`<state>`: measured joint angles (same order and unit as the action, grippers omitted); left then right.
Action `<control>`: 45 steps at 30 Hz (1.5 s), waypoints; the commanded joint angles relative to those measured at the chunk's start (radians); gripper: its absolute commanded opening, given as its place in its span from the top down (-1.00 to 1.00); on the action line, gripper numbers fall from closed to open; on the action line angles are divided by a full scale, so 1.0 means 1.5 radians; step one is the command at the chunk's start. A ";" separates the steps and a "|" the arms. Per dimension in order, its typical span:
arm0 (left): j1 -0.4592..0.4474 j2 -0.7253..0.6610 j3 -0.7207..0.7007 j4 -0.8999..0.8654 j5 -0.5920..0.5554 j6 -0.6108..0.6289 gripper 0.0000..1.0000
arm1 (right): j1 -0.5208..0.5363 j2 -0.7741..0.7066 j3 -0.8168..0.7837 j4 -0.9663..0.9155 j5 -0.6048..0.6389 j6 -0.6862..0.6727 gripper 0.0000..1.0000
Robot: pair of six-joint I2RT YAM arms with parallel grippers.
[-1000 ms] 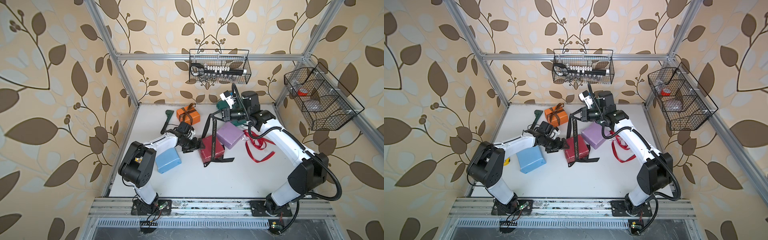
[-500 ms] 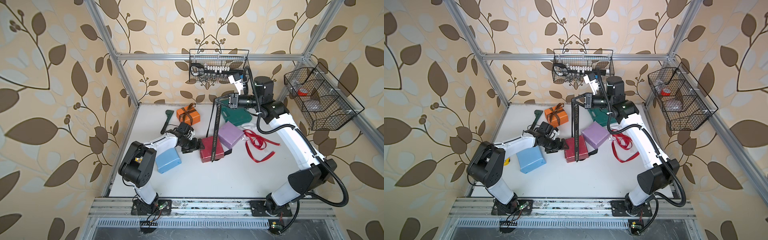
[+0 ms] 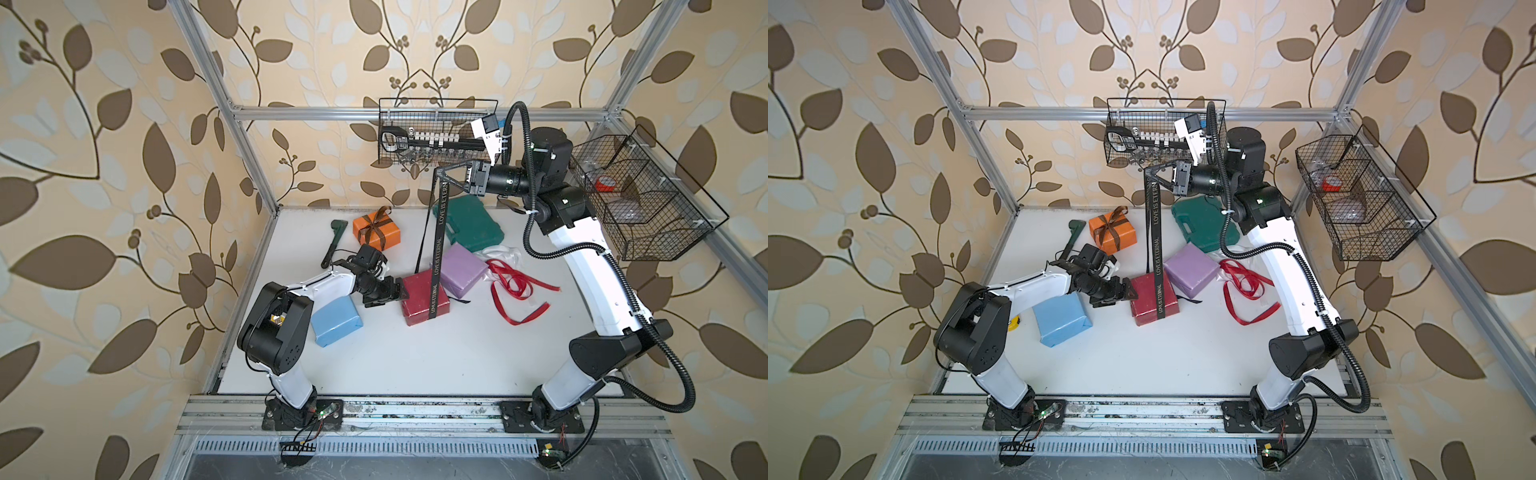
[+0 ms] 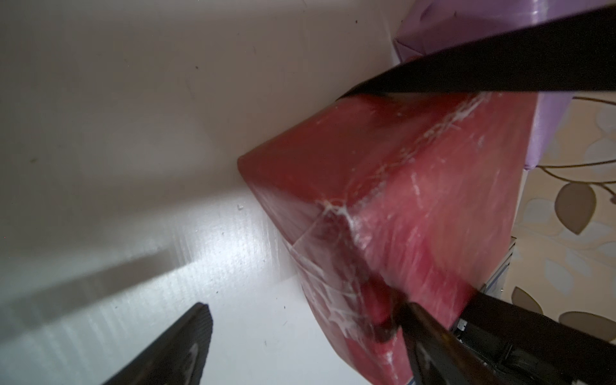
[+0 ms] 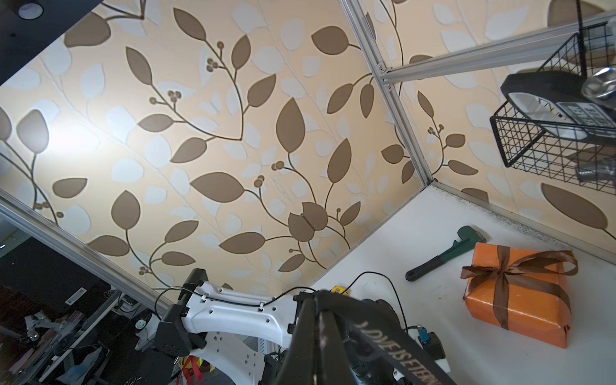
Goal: Untie the ribbon bows on the gift boxes
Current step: Pull the ribbon from the gift box.
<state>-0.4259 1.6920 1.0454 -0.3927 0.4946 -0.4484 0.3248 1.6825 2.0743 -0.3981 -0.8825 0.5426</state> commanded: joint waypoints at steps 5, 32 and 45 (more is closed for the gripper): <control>-0.002 -0.028 0.029 -0.032 0.007 0.018 -0.82 | -0.003 -0.006 -0.048 0.028 0.009 0.003 1.00; -0.168 -0.173 0.083 0.410 -0.363 0.349 -0.98 | -0.003 -0.044 -0.151 0.088 0.013 0.042 1.00; -0.119 -0.041 0.190 0.421 -0.381 0.312 -0.98 | -0.008 -0.077 -0.191 0.112 -0.003 0.049 1.00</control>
<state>-0.6449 1.6272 1.2736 0.2104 -0.0753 0.0483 0.3214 1.6054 1.8057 -0.2577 -0.8650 0.6136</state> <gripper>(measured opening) 0.990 0.050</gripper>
